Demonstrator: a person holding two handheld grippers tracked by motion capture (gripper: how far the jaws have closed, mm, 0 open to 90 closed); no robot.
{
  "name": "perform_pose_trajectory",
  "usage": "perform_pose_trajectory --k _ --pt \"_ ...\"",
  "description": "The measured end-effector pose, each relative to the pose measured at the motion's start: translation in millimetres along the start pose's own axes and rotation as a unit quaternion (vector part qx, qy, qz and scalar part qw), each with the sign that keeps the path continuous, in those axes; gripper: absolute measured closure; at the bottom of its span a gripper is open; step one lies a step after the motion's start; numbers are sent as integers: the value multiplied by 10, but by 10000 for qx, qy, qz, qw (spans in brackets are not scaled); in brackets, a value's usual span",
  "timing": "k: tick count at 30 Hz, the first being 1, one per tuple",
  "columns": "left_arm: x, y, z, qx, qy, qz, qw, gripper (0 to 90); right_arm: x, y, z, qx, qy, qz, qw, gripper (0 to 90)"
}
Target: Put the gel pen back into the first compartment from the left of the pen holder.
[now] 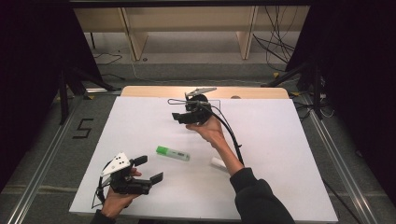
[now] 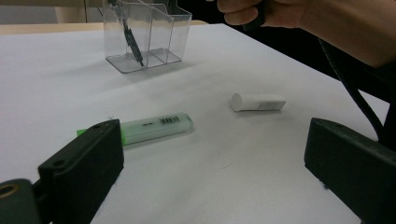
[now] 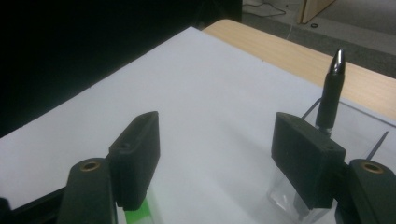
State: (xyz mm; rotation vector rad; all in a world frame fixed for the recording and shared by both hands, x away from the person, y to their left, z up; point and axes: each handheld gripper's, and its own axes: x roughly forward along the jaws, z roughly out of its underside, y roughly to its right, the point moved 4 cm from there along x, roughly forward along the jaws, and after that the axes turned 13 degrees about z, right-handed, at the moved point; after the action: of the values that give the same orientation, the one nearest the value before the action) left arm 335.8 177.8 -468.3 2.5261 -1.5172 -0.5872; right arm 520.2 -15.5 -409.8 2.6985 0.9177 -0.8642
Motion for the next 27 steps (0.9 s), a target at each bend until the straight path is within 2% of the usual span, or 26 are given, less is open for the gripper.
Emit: perform_pose_trajectory --k 9,27 --pt "-3 -2 1 7 -2 -8 10000 42 47 -66 91 -175 -155 -110 9997 325" --pt "-3 -3 4 18 -28 -9 10000 42 70 -165 145 -315 -366 -283 9984 297"
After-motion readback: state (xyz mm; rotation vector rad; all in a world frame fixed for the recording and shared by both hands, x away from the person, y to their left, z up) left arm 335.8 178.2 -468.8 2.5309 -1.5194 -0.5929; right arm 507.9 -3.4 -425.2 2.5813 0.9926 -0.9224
